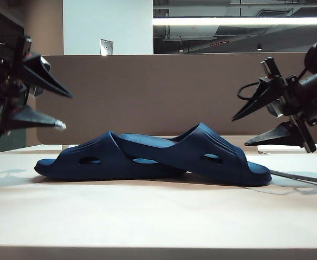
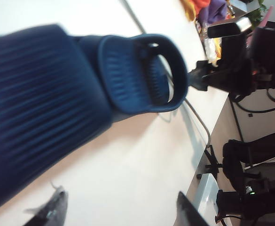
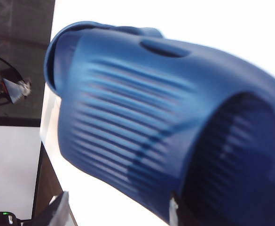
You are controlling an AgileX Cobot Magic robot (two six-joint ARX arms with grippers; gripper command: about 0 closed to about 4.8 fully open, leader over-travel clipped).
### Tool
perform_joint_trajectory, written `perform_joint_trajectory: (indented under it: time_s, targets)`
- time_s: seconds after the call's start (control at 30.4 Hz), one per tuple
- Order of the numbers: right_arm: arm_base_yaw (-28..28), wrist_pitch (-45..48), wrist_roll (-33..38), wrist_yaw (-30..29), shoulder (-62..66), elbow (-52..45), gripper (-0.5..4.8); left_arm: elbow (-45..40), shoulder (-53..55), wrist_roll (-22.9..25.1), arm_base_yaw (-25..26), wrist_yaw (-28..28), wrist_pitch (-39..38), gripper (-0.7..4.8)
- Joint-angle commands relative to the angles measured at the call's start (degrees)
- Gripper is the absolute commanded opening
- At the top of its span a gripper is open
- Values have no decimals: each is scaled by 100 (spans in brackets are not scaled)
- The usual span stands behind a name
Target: Interlock the pair of blue slippers on the table with their fronts facing up.
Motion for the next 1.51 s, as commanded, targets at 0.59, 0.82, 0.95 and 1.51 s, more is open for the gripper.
perform_joint_trajectory:
  time_s: [0.59,0.82,0.95,1.51]
  targets:
    - [-173,151,-28,-197,546,17,266,7,586,92,4,-334,328,299]
    - [-164,295,-26,-282,634,20,266,7,584,68,39,-481,442,300]
    - [-164,358,-24,-282,640,20,266,7,581,50,101,-487,472,300]
    - [15,654,13,-452,669,20,264,9,586,-20,157,-455,680,299]
